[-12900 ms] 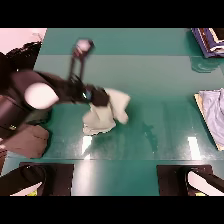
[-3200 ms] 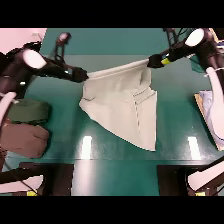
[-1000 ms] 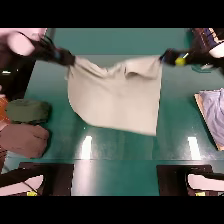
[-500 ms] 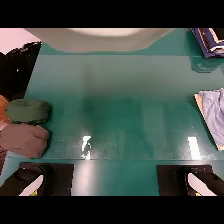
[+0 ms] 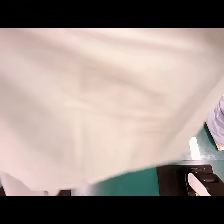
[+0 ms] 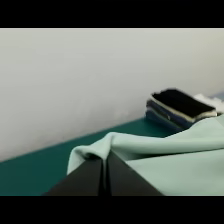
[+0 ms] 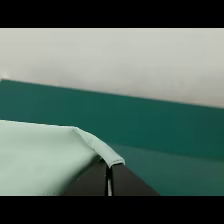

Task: Fold the shirts.

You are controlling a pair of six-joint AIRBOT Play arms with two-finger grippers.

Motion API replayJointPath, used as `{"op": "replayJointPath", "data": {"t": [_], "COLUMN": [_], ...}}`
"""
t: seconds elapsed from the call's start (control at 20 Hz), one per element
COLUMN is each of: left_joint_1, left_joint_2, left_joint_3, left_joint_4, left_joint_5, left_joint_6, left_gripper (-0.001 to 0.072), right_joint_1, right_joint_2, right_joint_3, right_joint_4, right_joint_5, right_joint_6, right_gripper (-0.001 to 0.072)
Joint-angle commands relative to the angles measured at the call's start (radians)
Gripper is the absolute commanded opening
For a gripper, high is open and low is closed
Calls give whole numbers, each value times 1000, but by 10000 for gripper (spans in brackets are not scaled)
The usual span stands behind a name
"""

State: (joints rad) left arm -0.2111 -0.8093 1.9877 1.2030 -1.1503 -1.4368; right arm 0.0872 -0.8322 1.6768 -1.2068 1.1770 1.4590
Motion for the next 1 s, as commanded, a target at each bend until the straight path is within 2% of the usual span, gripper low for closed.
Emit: {"op": "replayJointPath", "data": {"t": [0.0,0.05,0.15,0.3,0.4,0.6,0.8,0.85,0.9,0.95], "left_joint_1": [0,0,0,0,0,0,8,16,27,39], "left_joint_2": [-137,-193,-294,-468,-601,-813,-848,-847,-847,-847], "left_joint_3": [-96,-163,-313,-555,-641,-576,-486,-463,-439,-418], "left_joint_4": [-14,-11,-10,-10,-7,-3,10,8,8,-4], "left_joint_5": [-224,-254,-232,-49,99,201,265,264,256,239], "left_joint_6": [-3,-3,6,25,93,128,128,128,127,123], "left_gripper": [25,25,25,25,25,25,26,67,370,562], "right_joint_1": [3,3,2,2,2,2,0,-1,-2,-2], "right_joint_2": [-118,-173,-291,-483,-602,-777,-869,-881,-892,-894], "right_joint_3": [-125,-166,-249,-349,-356,-224,-59,-27,5,25], "right_joint_4": [37,45,59,64,64,65,64,64,64,64], "right_joint_5": [95,105,112,42,-41,-117,-106,-101,-92,-92], "right_joint_6": [36,36,35,16,6,6,7,7,7,7], "right_gripper": [11,11,11,11,11,11,12,18,150,324]}}
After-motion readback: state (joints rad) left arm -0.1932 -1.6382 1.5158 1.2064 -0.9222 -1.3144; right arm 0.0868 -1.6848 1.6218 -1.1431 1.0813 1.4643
